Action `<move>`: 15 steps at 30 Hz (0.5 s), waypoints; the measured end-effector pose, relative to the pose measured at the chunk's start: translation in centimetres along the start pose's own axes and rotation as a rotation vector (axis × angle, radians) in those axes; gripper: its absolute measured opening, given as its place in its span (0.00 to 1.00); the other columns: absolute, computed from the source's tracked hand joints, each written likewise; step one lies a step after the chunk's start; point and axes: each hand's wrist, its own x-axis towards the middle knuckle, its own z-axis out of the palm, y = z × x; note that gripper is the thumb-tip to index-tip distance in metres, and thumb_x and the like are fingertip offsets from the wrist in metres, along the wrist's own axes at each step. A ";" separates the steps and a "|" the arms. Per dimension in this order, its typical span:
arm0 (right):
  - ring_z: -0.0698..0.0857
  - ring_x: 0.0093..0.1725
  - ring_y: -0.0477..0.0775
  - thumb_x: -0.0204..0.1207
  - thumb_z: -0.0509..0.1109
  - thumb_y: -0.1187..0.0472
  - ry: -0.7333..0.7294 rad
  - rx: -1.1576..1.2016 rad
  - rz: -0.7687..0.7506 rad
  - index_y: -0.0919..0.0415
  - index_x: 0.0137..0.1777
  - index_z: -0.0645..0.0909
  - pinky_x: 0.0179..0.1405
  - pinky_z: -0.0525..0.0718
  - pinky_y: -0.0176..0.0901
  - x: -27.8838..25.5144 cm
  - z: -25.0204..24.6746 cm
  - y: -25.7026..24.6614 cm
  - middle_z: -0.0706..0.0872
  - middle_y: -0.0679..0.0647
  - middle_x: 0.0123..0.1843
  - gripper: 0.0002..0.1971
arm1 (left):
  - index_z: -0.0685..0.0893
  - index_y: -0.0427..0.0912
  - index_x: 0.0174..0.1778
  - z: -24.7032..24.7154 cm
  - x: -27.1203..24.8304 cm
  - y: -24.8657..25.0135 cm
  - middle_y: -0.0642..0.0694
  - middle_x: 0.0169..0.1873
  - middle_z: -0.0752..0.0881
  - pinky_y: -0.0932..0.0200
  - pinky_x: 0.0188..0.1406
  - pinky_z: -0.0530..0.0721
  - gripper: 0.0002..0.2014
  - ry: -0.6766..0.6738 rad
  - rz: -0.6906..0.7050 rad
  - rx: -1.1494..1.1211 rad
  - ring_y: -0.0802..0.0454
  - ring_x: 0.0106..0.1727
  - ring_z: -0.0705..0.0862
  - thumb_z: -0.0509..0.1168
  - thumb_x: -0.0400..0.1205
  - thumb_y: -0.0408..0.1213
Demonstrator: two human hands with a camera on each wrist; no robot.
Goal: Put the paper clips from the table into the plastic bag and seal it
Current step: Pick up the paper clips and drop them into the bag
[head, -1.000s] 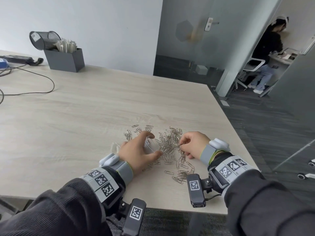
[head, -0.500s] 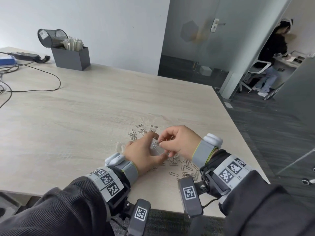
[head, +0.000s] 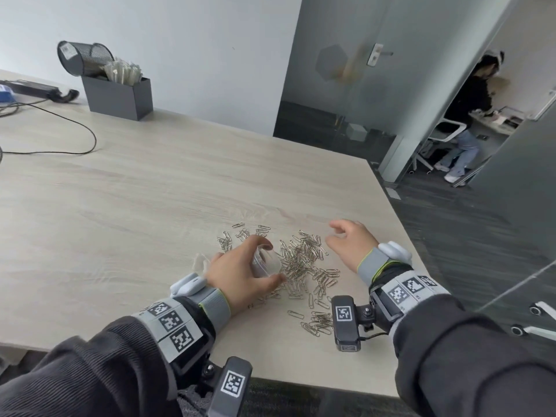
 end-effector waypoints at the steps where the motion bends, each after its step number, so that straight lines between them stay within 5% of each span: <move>1: 0.78 0.70 0.55 0.74 0.66 0.50 -0.049 -0.065 0.049 0.48 0.73 0.75 0.71 0.74 0.48 0.3 0.1 0.7 0.76 0.52 0.73 0.26 | 0.76 0.59 0.64 -0.1 0.0 0.0 0.60 0.40 0.85 0.53 0.62 0.77 0.26 0.001 0.000 -0.009 0.55 0.42 0.83 0.74 0.73 0.60; 4: 0.66 0.80 0.57 0.70 0.59 0.44 -0.163 -0.164 0.066 0.47 0.81 0.65 0.79 0.65 0.52 0.6 0.6 1.2 0.65 0.51 0.83 0.36 | 0.76 0.58 0.65 0.0 0.1 0.1 0.59 0.43 0.84 0.53 0.61 0.77 0.26 0.009 -0.006 -0.014 0.53 0.43 0.82 0.75 0.73 0.59; 8: 0.60 0.83 0.59 0.77 0.63 0.47 -0.222 -0.241 -0.061 0.47 0.84 0.59 0.79 0.58 0.49 0.3 1.5 -0.1 0.63 0.50 0.85 0.34 | 0.76 0.58 0.65 0.0 0.0 0.3 0.59 0.45 0.85 0.55 0.59 0.75 0.26 0.005 -0.015 -0.004 0.52 0.47 0.85 0.74 0.74 0.59; 11: 0.57 0.83 0.58 0.75 0.64 0.42 -0.277 -0.328 -0.148 0.39 0.83 0.55 0.78 0.59 0.54 -0.3 1.9 -0.7 0.60 0.45 0.85 0.37 | 0.76 0.58 0.64 -0.1 -0.1 0.5 0.60 0.44 0.84 0.57 0.54 0.68 0.25 0.010 -0.020 0.013 0.53 0.48 0.86 0.74 0.74 0.58; 15: 0.62 0.78 0.49 0.63 0.69 0.32 -0.332 -0.348 -0.304 0.30 0.77 0.62 0.76 0.66 0.54 -1.6 1.7 -0.8 0.66 0.38 0.78 0.40 | 0.76 0.57 0.65 -0.1 -0.1 0.4 0.63 0.45 0.81 0.56 0.57 0.72 0.26 0.006 -0.010 0.004 0.53 0.49 0.85 0.74 0.74 0.58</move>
